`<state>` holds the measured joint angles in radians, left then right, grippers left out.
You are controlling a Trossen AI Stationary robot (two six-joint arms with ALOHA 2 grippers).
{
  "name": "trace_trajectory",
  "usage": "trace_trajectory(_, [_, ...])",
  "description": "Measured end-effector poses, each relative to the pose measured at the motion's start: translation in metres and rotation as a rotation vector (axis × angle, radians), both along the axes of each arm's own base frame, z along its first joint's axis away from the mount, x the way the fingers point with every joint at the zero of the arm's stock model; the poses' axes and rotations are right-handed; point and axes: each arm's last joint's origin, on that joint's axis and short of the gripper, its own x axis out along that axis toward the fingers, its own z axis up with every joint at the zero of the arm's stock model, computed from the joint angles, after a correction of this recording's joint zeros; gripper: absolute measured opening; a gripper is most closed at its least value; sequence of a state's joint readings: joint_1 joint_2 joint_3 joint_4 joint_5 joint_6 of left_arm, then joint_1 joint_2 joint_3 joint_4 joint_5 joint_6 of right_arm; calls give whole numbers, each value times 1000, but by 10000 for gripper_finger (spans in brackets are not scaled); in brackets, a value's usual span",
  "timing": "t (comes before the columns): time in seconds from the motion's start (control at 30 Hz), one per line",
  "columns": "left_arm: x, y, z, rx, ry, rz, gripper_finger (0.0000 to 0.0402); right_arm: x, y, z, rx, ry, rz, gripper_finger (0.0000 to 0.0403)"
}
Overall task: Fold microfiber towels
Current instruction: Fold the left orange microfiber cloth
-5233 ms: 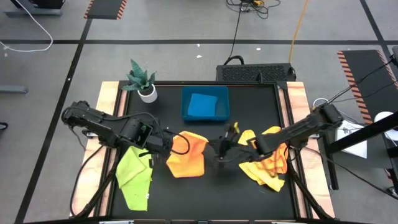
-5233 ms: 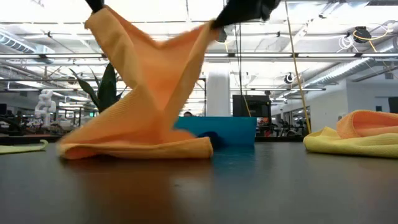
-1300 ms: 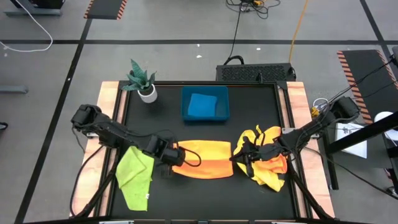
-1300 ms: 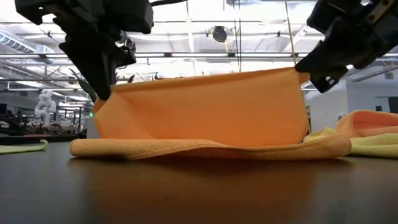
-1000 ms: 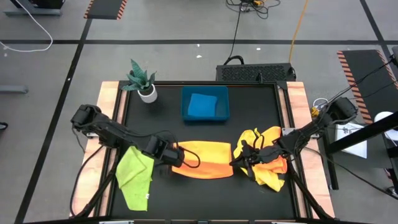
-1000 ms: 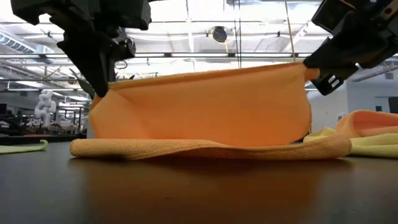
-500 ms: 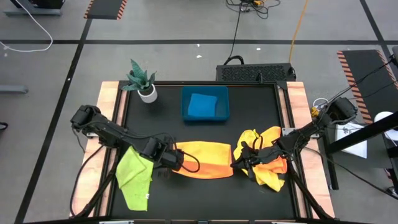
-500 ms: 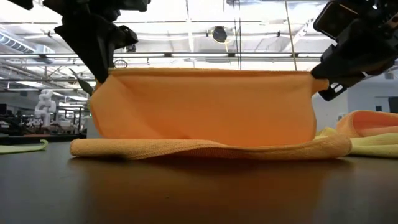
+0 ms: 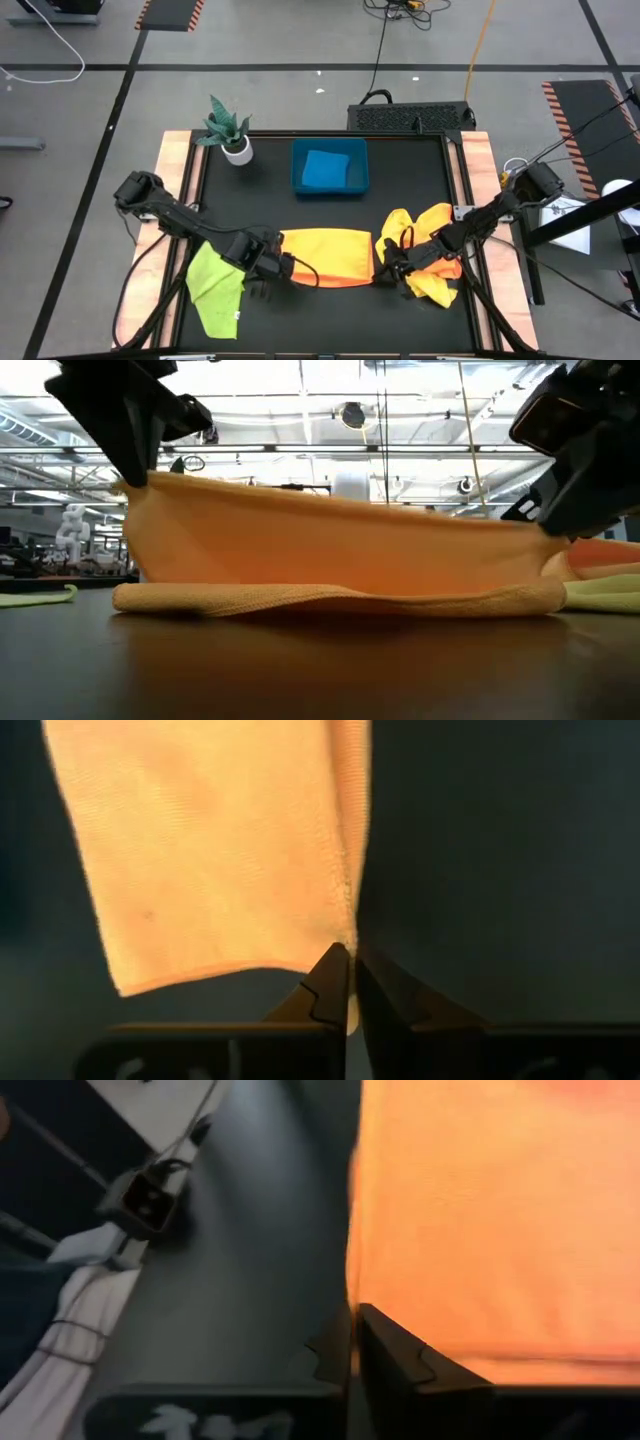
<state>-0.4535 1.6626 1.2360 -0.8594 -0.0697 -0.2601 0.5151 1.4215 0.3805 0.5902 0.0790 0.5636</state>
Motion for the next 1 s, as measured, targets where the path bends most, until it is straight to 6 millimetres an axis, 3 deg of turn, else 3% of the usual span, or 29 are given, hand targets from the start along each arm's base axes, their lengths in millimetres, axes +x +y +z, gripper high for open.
trace_trajectory(0.27, [4, -13, -19, -46, 64, 28, 66, -3, 7, 3, -4, -33, 49, 110])
trace_trajectory(0.47, [10, -19, -27, -57, 48, 32, 89, -6, 13, 2, -156, -104, 134, 157])
trace_trajectory(0.73, [18, -21, -24, -92, -36, 35, 93, -9, 16, -6, -302, -108, 189, 171])
trace_trajectory(1.0, [29, -16, -21, -76, -148, 75, 93, -4, -4, -11, -417, -40, -43, 171])
